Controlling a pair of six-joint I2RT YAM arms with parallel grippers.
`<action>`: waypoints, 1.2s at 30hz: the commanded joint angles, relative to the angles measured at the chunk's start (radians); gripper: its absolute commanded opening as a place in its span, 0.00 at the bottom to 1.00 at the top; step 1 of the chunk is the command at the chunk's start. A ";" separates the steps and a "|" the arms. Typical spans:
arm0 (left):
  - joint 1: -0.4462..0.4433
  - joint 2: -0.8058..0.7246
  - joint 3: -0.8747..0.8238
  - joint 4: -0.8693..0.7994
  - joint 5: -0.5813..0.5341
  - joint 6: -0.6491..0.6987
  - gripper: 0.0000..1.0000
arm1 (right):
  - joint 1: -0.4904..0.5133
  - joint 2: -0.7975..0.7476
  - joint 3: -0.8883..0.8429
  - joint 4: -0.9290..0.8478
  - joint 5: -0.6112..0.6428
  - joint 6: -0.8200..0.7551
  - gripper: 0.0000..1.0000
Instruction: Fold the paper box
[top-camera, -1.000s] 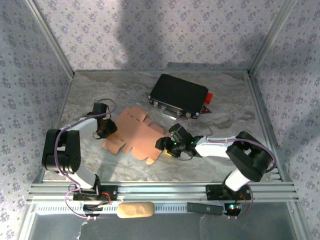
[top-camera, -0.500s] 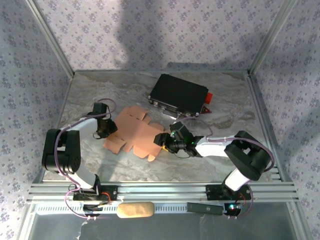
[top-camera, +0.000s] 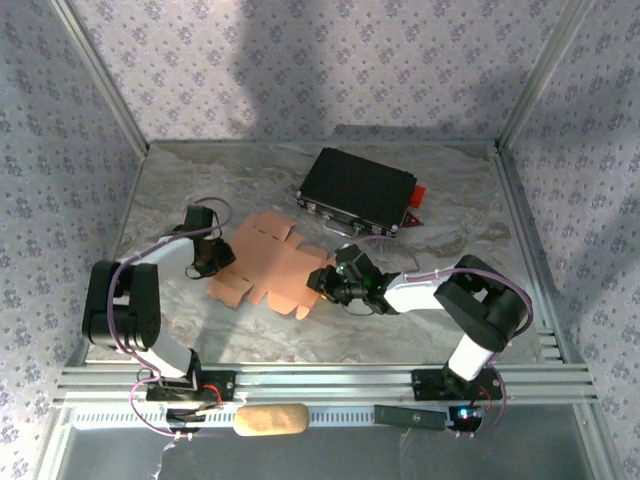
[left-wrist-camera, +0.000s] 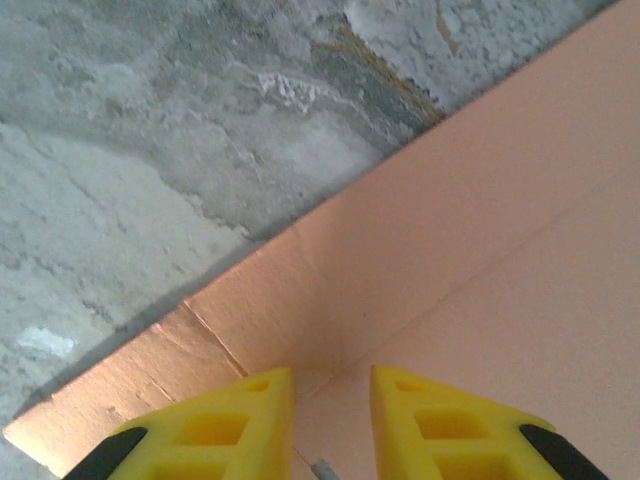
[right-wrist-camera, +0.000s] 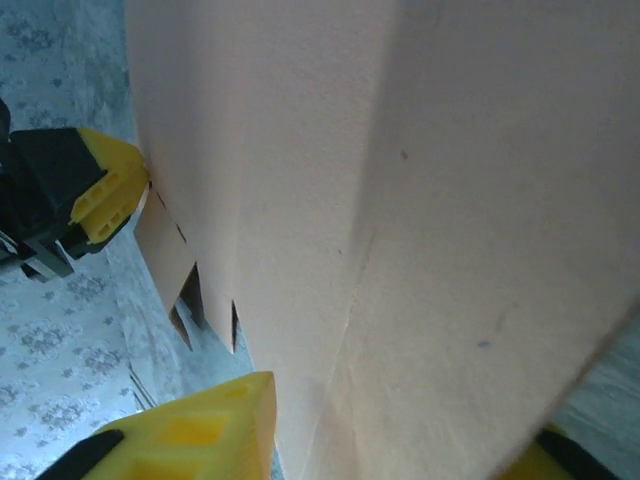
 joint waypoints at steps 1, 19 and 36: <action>-0.007 -0.128 -0.005 -0.057 0.041 -0.019 0.33 | -0.006 -0.053 0.071 -0.117 0.030 -0.034 0.07; 0.241 -0.231 -0.096 0.331 0.628 -0.205 0.74 | -0.222 -0.341 0.465 -0.844 -0.352 -0.570 0.00; 0.068 -0.098 -0.125 0.784 0.670 -0.388 0.76 | -0.378 -0.425 0.622 -0.865 -0.556 -0.473 0.00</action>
